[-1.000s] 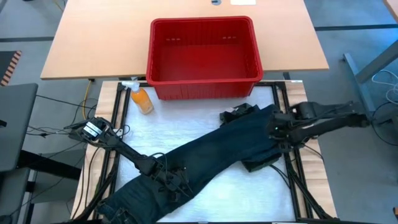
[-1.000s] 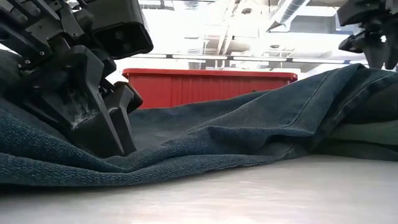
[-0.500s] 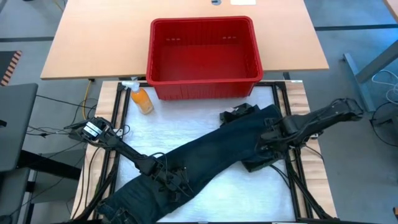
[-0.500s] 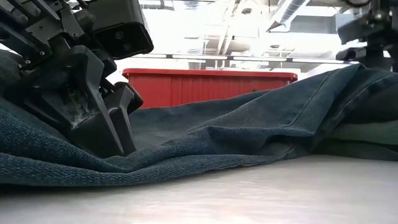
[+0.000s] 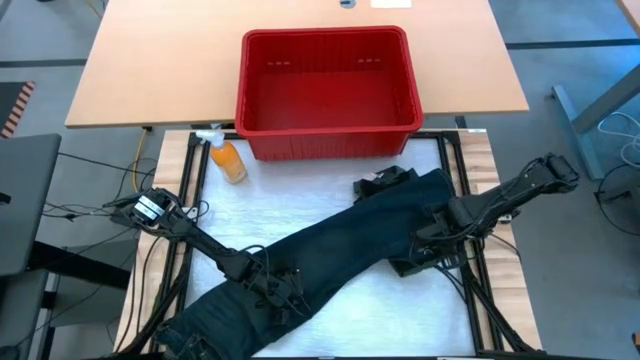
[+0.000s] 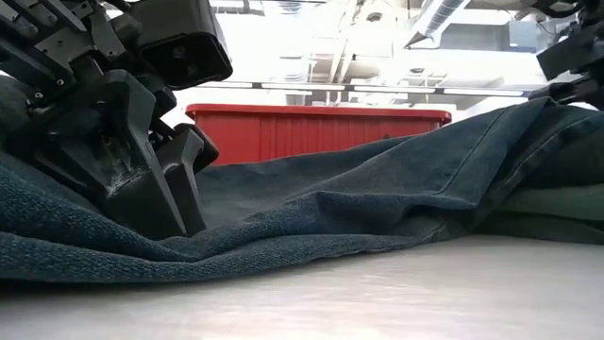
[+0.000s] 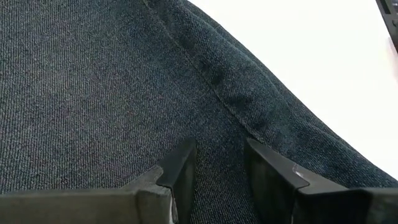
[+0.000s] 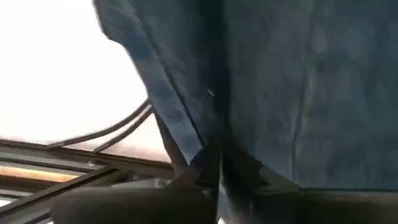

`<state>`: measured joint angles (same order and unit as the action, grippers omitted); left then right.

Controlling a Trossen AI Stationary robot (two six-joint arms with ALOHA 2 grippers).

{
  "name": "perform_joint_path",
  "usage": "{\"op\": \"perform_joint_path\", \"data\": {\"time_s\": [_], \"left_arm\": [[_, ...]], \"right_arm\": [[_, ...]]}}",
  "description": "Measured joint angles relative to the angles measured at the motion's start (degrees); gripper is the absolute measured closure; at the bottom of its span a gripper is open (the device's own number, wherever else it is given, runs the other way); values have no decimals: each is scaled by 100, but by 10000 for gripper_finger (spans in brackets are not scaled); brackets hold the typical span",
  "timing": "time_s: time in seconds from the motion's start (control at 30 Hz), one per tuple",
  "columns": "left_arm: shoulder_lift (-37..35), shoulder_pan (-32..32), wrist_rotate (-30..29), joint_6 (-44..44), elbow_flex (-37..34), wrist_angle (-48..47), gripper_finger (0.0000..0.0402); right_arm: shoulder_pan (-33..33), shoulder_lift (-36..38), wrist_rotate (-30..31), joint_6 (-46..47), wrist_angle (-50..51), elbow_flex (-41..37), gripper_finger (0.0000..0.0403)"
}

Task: Fold laundry
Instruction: Fold the dark blue jeans

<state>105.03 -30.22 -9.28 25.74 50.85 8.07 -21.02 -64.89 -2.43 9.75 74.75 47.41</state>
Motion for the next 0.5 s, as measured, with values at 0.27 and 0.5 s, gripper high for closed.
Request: {"op": "perform_joint_path", "data": {"time_s": [0.27,0.5], "left_arm": [[2,-4,110,32,-2,-5,274],[2,9,110,21,-2,-4,274]], "right_arm": [[-208,12,-188,789,640,277,344],[-635,-22,554,1380,666,470,337]]}}
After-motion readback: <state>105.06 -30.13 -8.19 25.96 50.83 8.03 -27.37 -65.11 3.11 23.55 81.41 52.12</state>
